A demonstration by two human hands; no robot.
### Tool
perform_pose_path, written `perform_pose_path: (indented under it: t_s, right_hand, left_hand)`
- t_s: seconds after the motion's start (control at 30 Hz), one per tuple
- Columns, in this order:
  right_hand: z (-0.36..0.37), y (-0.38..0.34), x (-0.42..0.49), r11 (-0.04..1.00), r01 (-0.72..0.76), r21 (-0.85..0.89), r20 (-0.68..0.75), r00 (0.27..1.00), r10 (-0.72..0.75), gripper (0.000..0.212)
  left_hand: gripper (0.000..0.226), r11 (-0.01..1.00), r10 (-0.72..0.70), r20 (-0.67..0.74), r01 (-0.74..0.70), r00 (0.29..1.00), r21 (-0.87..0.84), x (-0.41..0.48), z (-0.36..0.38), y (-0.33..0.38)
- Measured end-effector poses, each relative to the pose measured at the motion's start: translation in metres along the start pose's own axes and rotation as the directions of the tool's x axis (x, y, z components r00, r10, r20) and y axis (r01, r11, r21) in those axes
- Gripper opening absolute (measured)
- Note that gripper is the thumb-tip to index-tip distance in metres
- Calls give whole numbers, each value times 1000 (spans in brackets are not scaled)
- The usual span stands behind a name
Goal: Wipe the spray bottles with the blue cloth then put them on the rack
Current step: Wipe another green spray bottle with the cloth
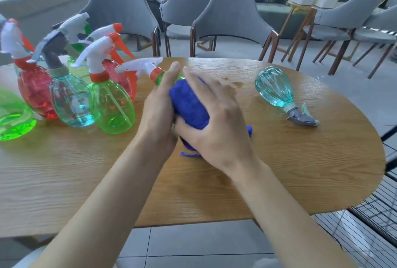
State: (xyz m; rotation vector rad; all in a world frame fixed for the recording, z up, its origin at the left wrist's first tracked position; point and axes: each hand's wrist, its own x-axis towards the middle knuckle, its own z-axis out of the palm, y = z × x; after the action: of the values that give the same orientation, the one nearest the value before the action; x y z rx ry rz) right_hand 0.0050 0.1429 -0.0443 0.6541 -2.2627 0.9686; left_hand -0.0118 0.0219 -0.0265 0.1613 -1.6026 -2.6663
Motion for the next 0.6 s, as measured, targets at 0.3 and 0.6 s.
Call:
perform_pose_path:
  t_s: [0.3,0.6]
  right_hand:
    - [-12,5,11,858,-435,273,220,897,384,57]
    - [-23,10,12,86,-647,758,574,724,383,46]
  left_hand:
    - [14,982,176,-70,-170,982,82,-4,6,2]
    - [24,975,211,113,-218,971,51,-4,3,-2]
